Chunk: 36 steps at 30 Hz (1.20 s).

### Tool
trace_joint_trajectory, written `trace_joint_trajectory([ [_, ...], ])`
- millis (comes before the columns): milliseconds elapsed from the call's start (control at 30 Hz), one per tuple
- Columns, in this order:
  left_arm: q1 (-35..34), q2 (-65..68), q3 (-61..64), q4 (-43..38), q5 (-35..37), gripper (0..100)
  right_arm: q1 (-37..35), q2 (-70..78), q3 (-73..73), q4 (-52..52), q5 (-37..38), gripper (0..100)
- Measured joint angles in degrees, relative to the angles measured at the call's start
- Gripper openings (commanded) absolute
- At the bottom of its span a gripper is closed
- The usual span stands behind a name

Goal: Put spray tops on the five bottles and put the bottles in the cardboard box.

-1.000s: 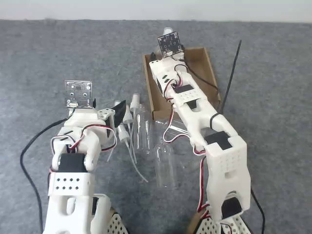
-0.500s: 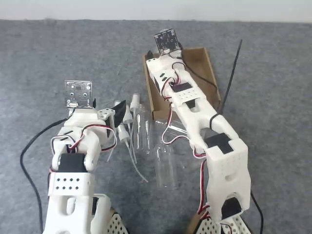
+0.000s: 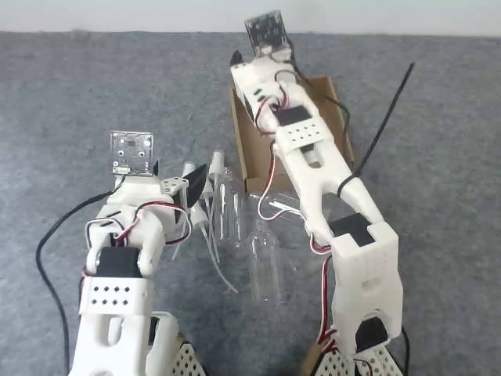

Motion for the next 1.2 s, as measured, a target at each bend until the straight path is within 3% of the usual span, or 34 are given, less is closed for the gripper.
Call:
trace_joint_trajectory([
  [367, 0.0, 0.0, 0.0, 0.0, 0.0, 28, 3.52, -7.38, -23.21, 35.78, 0.0, 31.8],
  [800, 0.0, 0.0, 0.0, 0.0, 0.0, 28, 7.21, -22.86, -24.62, 83.08, 0.18, 31.8],
  [967, 0.0, 0.0, 0.0, 0.0, 0.0, 28, 10.64, -28.48, -16.09, 86.33, -3.87, 32.1],
  [1200, 0.0, 0.0, 0.0, 0.0, 0.0, 28, 10.73, -36.84, 13.45, 85.8, -11.16, 32.2],
])
